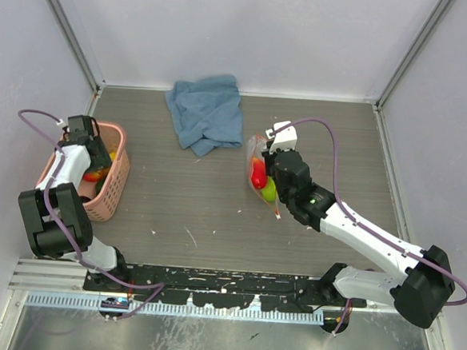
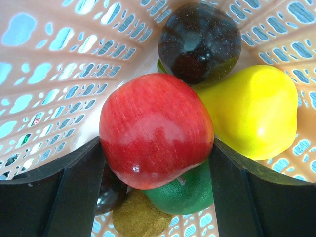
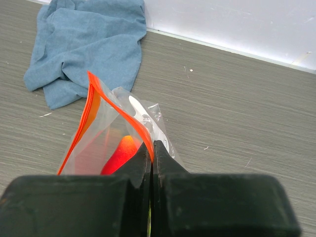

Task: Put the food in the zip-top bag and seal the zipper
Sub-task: Pick up the fake fruit from the bin.

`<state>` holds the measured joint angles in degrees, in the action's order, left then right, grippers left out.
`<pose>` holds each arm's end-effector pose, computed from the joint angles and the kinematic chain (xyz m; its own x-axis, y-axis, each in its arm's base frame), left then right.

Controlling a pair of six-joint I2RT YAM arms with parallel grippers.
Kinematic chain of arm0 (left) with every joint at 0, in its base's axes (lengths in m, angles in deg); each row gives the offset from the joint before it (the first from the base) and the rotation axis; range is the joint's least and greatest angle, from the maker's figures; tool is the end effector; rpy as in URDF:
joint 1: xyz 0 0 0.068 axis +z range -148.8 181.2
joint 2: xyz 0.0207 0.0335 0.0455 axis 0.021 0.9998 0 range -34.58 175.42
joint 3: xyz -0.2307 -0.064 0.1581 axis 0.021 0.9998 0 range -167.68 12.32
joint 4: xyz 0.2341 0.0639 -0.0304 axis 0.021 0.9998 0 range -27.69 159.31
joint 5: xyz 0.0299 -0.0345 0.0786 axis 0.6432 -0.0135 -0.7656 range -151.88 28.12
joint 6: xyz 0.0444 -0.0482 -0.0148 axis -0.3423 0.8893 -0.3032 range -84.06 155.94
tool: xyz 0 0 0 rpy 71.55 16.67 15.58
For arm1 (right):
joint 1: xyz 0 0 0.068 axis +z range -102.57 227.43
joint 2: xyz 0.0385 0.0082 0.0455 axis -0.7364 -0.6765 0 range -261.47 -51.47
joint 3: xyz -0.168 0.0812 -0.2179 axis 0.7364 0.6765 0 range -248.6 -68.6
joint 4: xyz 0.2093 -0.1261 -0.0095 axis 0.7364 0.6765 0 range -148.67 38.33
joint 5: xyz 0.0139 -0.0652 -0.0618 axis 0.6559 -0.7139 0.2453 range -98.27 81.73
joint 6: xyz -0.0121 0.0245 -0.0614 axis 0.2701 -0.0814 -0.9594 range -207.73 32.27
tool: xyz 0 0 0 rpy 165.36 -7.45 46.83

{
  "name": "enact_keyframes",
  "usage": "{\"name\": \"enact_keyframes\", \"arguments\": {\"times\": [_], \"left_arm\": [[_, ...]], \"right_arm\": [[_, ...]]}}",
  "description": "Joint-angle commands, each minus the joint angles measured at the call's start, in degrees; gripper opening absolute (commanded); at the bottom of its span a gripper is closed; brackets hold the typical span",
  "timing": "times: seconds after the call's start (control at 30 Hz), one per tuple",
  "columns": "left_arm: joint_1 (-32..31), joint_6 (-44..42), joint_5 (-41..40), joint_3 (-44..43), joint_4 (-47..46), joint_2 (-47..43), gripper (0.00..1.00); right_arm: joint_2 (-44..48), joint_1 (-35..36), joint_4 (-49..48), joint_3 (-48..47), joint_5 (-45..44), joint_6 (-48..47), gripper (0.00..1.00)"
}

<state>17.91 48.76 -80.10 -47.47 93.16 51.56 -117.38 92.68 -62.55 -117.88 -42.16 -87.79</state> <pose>0.2814 0.1020 0.2394 -0.6885 -0.4267 -0.5864 -0.6031 0.7860 0.1361 0.2017 0.1611 0.3341 -0.1552 -0.1577 -0.9752 -0.2069 0.9705 -0.1240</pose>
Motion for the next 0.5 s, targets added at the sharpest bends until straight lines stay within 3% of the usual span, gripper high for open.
{"name": "enact_keyframes", "arguments": {"times": [0.0, 0.47], "left_arm": [[-0.5, 1.2, 0.2, -2.5, 0.3, -1.5, 0.6], [-0.6, 6.3, 6.8, -6.2, 5.3, -12.9, 0.58]], "right_arm": [[0.9, -0.1, -2.7, -0.9, 0.0, 0.4, 0.0], [0.4, -0.1, -0.8, -2.1, 0.8, 0.5, 0.0]]}}
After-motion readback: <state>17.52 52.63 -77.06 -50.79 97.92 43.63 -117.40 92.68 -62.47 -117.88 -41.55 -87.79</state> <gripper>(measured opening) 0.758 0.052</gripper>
